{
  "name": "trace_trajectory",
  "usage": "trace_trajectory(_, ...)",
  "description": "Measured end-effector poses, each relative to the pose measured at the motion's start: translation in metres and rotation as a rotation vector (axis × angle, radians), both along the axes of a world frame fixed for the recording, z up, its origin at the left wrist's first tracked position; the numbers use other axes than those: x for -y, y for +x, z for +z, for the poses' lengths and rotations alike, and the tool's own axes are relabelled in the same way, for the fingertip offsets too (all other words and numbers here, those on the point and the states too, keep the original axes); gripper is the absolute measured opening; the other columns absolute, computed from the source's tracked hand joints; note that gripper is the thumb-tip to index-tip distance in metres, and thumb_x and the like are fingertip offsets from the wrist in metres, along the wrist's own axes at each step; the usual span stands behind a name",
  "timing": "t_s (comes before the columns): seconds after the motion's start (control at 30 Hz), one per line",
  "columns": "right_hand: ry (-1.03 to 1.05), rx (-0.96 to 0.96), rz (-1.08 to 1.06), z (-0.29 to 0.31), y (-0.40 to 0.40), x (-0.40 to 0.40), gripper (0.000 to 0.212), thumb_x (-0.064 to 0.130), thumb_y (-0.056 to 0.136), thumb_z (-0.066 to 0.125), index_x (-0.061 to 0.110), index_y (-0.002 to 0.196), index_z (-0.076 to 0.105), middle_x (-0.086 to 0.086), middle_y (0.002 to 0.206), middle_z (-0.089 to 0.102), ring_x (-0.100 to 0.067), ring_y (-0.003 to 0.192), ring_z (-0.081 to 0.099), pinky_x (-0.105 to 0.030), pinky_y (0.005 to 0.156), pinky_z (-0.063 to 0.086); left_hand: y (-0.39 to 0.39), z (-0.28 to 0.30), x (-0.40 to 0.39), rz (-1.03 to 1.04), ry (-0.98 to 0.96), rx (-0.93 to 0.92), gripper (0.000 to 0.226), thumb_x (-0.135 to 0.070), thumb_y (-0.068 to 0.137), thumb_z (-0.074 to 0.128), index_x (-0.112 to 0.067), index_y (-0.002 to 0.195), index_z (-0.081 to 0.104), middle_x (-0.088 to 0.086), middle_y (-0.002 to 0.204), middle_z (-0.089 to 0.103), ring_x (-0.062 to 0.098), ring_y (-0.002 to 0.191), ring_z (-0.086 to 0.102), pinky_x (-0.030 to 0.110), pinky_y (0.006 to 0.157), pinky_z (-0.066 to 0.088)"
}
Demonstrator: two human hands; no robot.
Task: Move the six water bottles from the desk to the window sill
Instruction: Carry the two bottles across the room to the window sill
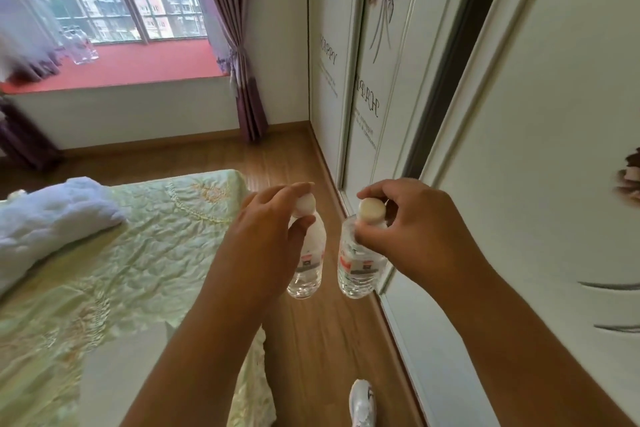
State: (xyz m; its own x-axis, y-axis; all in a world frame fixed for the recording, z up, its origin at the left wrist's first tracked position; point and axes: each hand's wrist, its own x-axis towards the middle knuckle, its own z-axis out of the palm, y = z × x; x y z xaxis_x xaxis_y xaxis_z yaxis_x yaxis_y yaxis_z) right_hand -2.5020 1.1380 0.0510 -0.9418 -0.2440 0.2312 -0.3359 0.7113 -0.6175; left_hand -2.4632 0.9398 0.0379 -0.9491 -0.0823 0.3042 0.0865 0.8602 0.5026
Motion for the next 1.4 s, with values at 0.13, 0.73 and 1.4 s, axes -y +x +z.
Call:
trace_trajectory(0.13,0.002,0.0,0.082,-0.003,-0.049,0.002,0.039,0.035,0.076,0.083,0.031,0.113,0.069,0.02,0.095,0.063,0.008,0.081,0.058,-0.003,0.065,0.039,-0.035,0.002,-0.001,0.075,0.024,0.014,0.043,-0.027,0.093,0.064,-0.032,0.135,0.054,-0.006,0.136,0.057,0.019,0.126,0.05,0.028,0.095,0.038)
trace_trajectory(0.73,-0.02,-0.041,0.258,-0.007,-0.225,0.018,0.039,0.033,0.077,0.083,0.029,0.113,0.069,0.022,0.096,0.061,0.006,0.083,0.058,-0.004,0.072,0.04,-0.173,0.013,-0.005,0.275,0.037,-0.049,0.043,-0.024,0.091,0.067,-0.027,0.134,0.058,-0.006,0.134,0.06,0.018,0.125,0.051,0.03,0.097,0.042)
trace_trajectory(1.4,0.007,-0.043,0.088,0.013,-0.415,0.152,0.045,0.037,0.074,0.085,0.038,0.108,0.055,0.016,0.095,0.064,-0.001,0.082,0.063,-0.012,0.069,0.048,-0.395,0.015,0.15,0.101,0.08,-0.038,0.043,-0.029,0.093,0.064,-0.035,0.135,0.054,-0.011,0.137,0.056,0.014,0.128,0.048,0.034,0.102,0.046)
